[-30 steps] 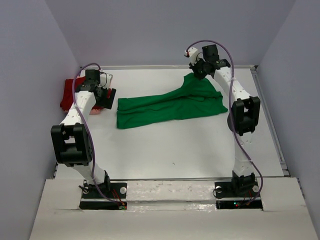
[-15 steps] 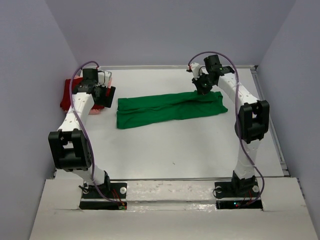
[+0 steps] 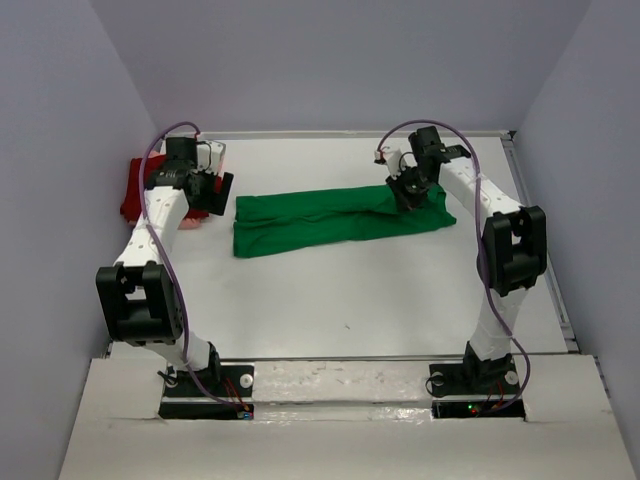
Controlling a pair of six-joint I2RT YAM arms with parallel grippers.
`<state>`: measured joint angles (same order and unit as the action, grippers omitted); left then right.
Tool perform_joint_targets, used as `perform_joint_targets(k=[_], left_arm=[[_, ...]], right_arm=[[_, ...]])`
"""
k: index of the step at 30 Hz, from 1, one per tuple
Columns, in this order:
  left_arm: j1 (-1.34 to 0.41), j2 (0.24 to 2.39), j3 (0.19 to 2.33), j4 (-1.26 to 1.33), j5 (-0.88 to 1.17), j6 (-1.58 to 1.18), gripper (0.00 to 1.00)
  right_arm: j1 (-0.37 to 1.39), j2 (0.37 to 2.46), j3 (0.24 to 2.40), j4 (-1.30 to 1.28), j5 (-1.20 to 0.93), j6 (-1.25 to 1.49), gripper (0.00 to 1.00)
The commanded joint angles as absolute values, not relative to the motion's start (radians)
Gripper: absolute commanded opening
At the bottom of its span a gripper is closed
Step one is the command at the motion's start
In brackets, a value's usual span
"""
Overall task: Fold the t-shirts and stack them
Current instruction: Fold the tshirt
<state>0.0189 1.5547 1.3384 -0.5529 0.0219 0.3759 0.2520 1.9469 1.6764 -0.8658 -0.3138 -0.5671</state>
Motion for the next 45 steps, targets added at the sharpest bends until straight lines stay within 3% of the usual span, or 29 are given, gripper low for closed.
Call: perform_joint_targets(k=[1, 14, 17, 18, 25, 37, 45], left_arm=[[0.015, 1.483, 1.321, -0.563, 0.035, 0.380, 0.99], [0.005, 1.490, 1.296, -0.554, 0.045, 0.379, 0.99], [0.006, 1.486, 1.298, -0.554, 0.048, 0.379, 0.99], [0.005, 1.485, 1.298, -0.554, 0.049, 0.380, 0.99], [0.006, 1.480, 1.293, -0.552, 0.049, 0.382, 0.99], [-0.026, 1.457, 1.298, -0.552, 0.060, 0.379, 0.99], [-0.028, 1.431, 1.266, -0.541, 0.055, 0.382, 0.99]], right_arm=[[0.265, 1.931, 1.671, -0.891, -0.363, -0.548, 0.00], [0.316, 2.002, 1.646, -0.988, -0.393, -0.546, 0.00], [0.325, 2.005, 1.628, -0.988, -0.385, -0.545, 0.15], [0.334, 2.008, 1.626, -0.999, -0.387, -0.545, 0.25], [0.356, 1.999, 1.632, -1.032, -0.373, -0.545, 0.48], [0.356, 1.890, 1.718, -0.942, -0.218, -0.535, 0.48], [0.356, 1.994, 1.792, -0.874, -0.216, -0.494, 0.46]])
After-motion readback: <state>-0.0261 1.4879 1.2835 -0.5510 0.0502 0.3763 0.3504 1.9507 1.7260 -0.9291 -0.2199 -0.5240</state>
